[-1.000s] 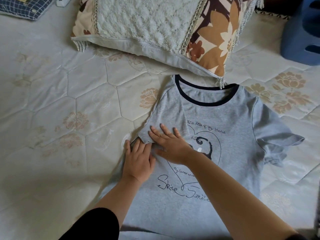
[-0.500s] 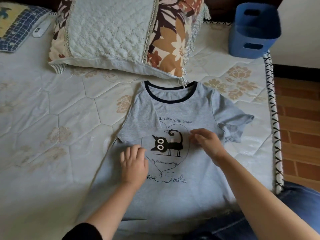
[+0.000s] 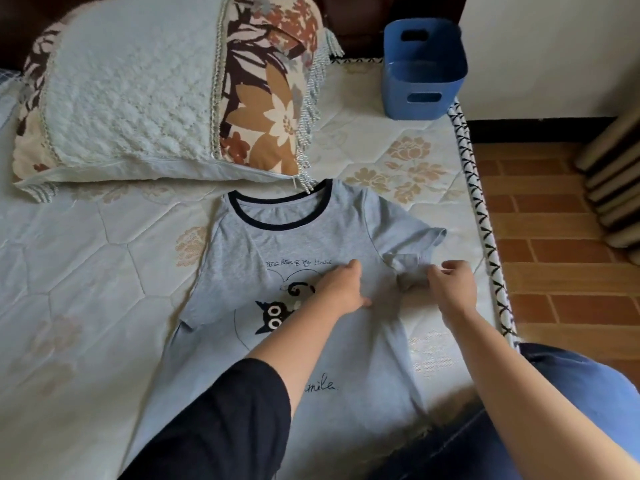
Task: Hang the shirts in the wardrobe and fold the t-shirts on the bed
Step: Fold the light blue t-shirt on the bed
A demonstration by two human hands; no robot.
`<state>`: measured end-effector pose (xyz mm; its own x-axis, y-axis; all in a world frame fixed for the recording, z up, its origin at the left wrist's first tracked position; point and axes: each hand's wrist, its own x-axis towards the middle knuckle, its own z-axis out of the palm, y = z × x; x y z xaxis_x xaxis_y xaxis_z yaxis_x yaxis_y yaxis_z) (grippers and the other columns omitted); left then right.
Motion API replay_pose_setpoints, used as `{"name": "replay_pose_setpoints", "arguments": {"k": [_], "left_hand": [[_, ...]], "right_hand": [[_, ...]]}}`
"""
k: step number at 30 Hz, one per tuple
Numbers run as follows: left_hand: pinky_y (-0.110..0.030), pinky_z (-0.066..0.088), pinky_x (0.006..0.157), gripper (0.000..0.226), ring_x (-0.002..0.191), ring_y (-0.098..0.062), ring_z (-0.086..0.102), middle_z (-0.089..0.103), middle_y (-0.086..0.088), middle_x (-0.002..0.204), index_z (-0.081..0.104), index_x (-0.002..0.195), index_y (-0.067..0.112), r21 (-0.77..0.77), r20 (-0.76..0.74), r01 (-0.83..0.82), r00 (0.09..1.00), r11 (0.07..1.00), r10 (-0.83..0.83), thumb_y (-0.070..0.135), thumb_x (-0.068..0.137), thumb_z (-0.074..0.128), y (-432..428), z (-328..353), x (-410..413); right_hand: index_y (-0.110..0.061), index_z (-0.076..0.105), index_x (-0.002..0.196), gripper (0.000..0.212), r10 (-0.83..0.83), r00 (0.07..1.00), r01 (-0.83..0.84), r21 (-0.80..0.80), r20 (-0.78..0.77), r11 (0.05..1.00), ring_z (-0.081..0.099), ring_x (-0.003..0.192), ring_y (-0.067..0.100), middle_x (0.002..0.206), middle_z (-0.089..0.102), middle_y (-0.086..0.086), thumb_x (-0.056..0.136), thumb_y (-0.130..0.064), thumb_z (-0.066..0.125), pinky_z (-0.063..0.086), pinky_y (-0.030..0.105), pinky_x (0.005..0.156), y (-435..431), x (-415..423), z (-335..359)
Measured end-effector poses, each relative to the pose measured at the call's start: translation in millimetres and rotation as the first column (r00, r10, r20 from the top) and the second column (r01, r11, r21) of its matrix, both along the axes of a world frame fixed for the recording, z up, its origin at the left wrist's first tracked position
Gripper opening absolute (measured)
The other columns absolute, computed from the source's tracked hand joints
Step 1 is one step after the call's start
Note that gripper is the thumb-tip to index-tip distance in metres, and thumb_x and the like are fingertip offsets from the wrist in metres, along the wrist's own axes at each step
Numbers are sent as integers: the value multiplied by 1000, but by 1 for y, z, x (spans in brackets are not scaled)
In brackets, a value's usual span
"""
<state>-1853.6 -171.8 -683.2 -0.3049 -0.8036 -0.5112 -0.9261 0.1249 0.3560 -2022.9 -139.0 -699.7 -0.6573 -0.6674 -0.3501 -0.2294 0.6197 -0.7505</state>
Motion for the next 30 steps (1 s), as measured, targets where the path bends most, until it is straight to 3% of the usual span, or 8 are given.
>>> {"name": "replay_pose_setpoints", "arguments": {"k": [3, 7, 9, 11, 18, 22, 27, 30], "left_hand": [[-36, 41, 92, 60, 118, -29, 49, 50, -13, 129, 38, 123, 7, 26, 58, -7, 998, 1000, 5, 34, 81, 72, -5, -3, -6], [-37, 41, 93, 65, 123, -31, 47, 46, -16, 134, 33, 127, 5, 50, 114, -18, 993, 999, 12, 32, 82, 72, -8, -2, -12], [-38, 41, 94, 68, 125, -32, 45, 45, -17, 135, 31, 128, 3, 55, 138, -12, 990, 998, 4, 31, 82, 71, -8, -1, -15], [-37, 40, 94, 68, 125, -31, 44, 44, -17, 136, 30, 128, 3, 56, 149, -11, 989, 998, 3, 32, 83, 71, -8, -1, -16], [-36, 40, 95, 69, 127, -31, 43, 40, -17, 140, 28, 131, 3, 73, 154, -19, 988, 997, 7, 31, 84, 69, -8, 2, -18], [-36, 40, 95, 68, 126, -31, 43, 41, -17, 138, 28, 130, 3, 69, 156, -25, 988, 997, 14, 31, 84, 69, -6, 2, -18], [-36, 40, 95, 67, 126, -31, 44, 42, -17, 137, 28, 130, 3, 69, 154, -24, 988, 997, 13, 31, 85, 69, -6, 2, -18], [-36, 40, 94, 66, 125, -31, 44, 43, -18, 136, 29, 129, 3, 57, 155, -13, 988, 998, 4, 31, 85, 69, -5, 1, -17]], "right_hand": [[-10, 62, 99, 22, 140, 990, -140, 61, -3, 988, 55, 78, 23, 93, 62, 10, 86, -27, 61, 36, 25, 56, -5, -2, -2], [-10, 66, 86, 11, 304, 953, -301, 106, -13, 948, 54, 74, 25, 82, 62, 9, 87, -20, 62, 33, 26, 50, -13, -1, 1], [-10, 57, 76, 15, 299, 954, -298, 99, -1, 949, 49, 71, 23, 68, 54, 2, 89, -17, 60, 30, 25, 47, -14, -3, 3], [-9, 55, 80, 14, 256, 967, -256, 85, 18, 963, 48, 72, 22, 65, 48, -2, 89, -18, 60, 29, 27, 49, -13, -8, 3], [-9, 57, 90, 5, 175, 982, -181, 83, 72, 980, 59, 84, 30, 87, 63, 15, 88, -12, 60, 49, 39, 72, -6, -23, -5], [-9, 49, 112, 24, 210, 976, -207, 67, -48, 976, 58, 86, 31, 100, 60, 14, 89, -16, 53, 43, 32, 68, -9, -18, 0], [-8, 63, 97, 33, 295, 942, -282, 100, -161, 954, 54, 101, 22, 104, 59, 10, 88, -39, 58, 36, 26, 69, -9, -8, 0], [-1, 51, 116, 53, 135, 985, -132, 32, -106, 991, 54, 102, 28, 113, 55, 15, 84, -42, 64, 39, 28, 74, -13, -4, 3]]}}
